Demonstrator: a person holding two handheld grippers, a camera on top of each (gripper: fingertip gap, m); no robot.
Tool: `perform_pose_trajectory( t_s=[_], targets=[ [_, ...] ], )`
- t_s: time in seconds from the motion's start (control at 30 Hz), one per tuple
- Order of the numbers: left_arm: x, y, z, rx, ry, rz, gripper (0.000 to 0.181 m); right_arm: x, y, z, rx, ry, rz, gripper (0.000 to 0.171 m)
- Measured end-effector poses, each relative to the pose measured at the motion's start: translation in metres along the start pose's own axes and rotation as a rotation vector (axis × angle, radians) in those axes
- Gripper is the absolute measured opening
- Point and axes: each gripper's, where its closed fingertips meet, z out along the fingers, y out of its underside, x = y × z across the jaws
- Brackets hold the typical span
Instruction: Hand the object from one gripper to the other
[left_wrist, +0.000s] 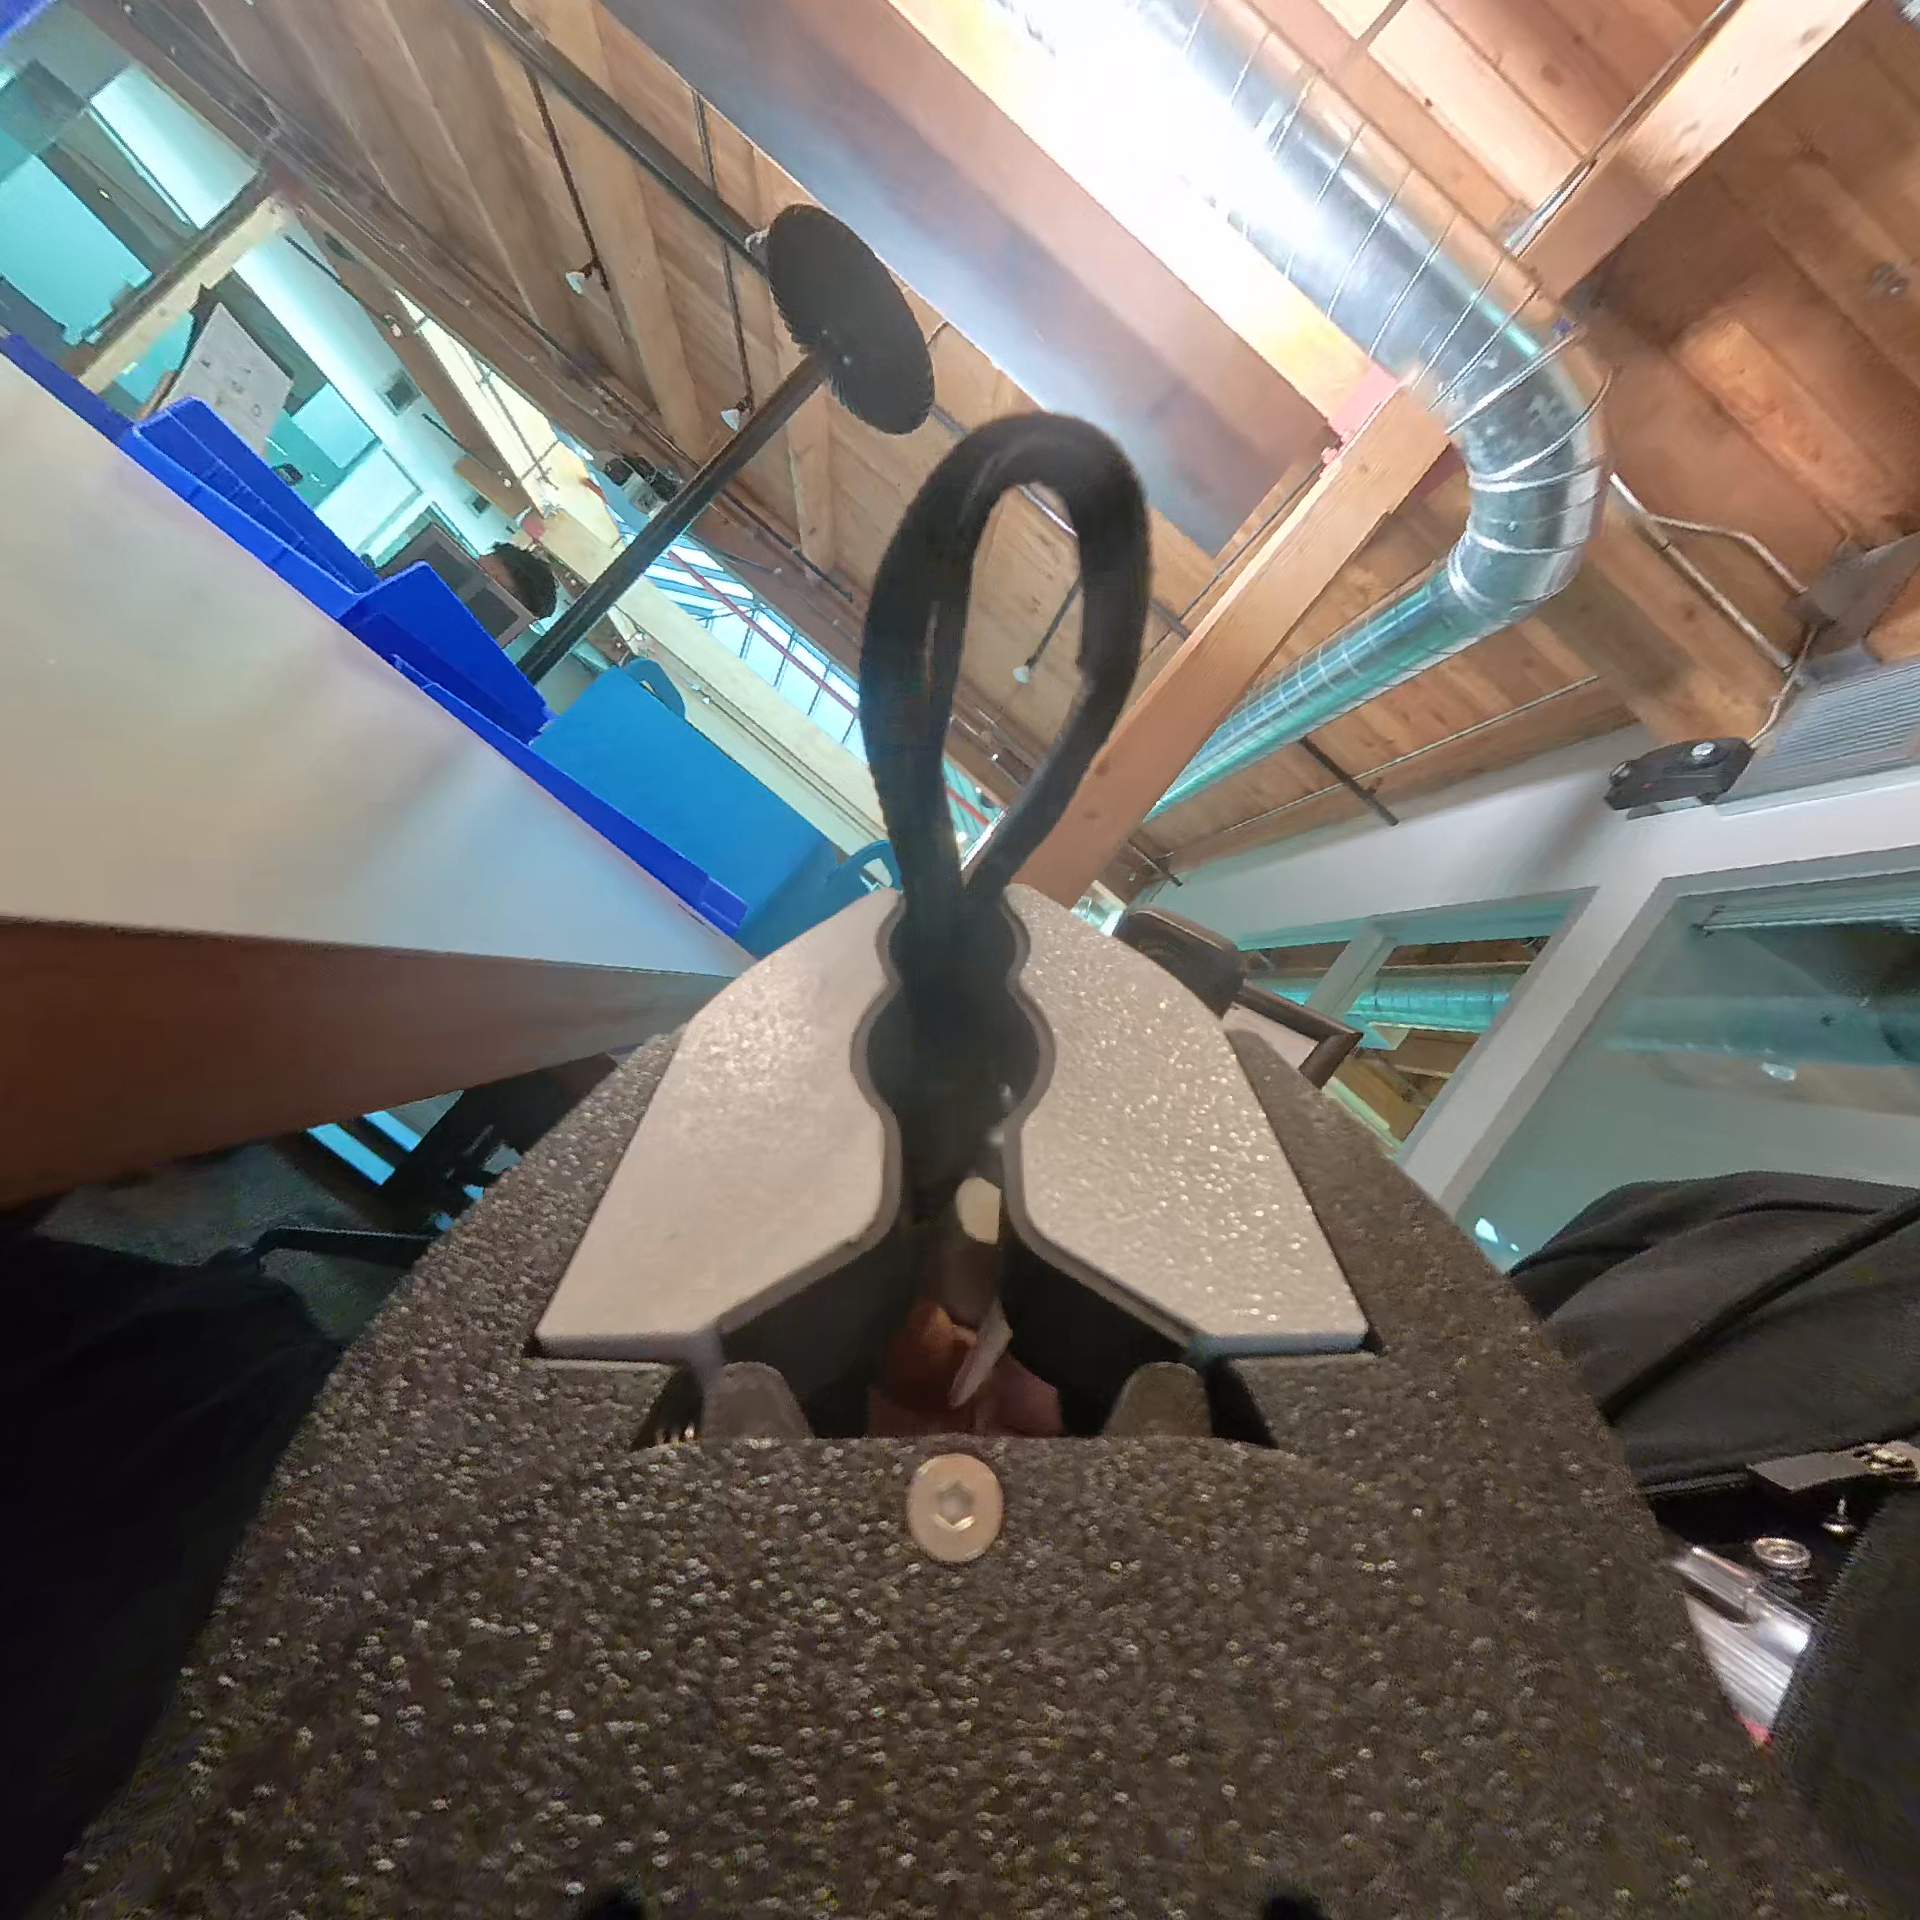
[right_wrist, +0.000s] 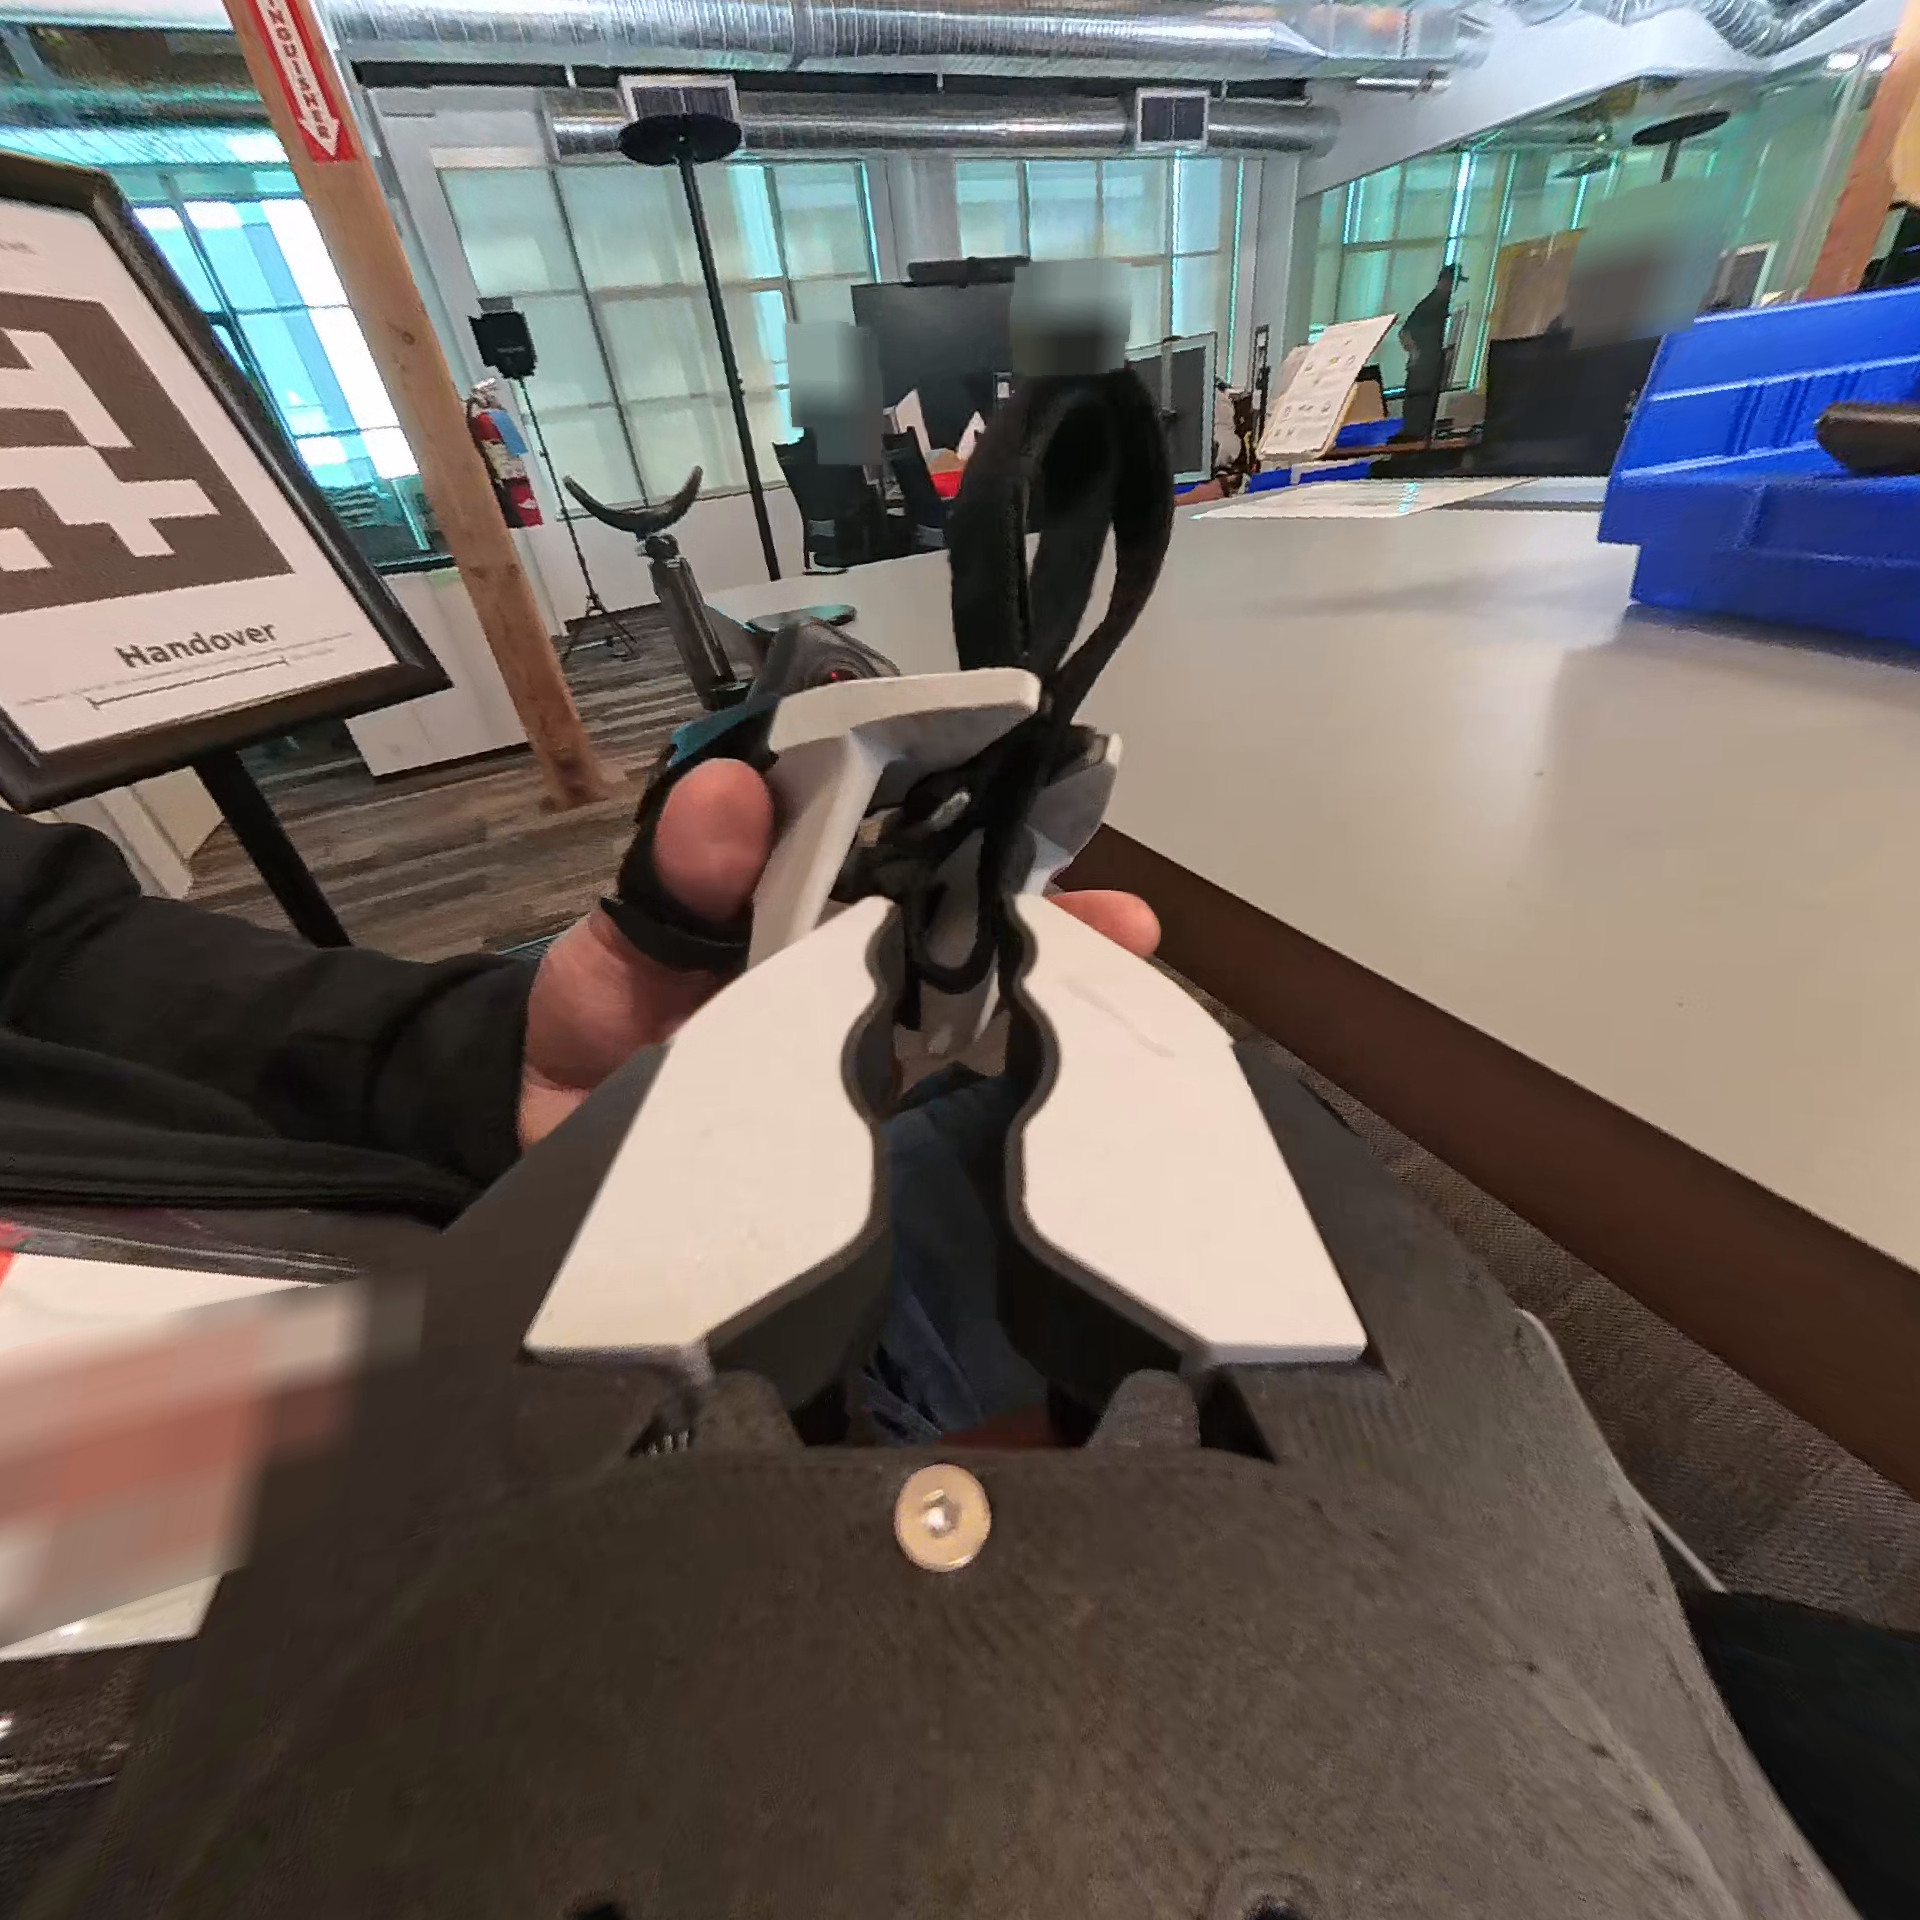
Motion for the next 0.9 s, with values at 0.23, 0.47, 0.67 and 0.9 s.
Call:
perform_pose_trajectory(
  t_s=[0.23, 0.47, 0.67, 0.9],
  targets=[
    [-0.003, -0.001, -0.001, -0.08, -0.042, 0.116, 0.031, 0.021, -0.011, -0.013, 0.005, 0.102, -0.103, 0.006],
    [-0.013, -0.016, -0.011, -0.206, -0.27, 0.755, 0.037, 0.068, -0.018, -0.037, -0.14, 0.497, -0.645, 0.005],
    [-0.02, -0.015, -0.012, -0.327, -0.482, 1.523, 0.058, 0.077, -0.01, -0.038, -0.275, 0.63, -0.913, 0.006],
    [-0.028, 0.005, -0.009, -0.472, -0.534, 1.912, 0.067, 0.075, -0.005, -0.035, -0.307, 0.618, -0.949, 0.006]
  ],
)
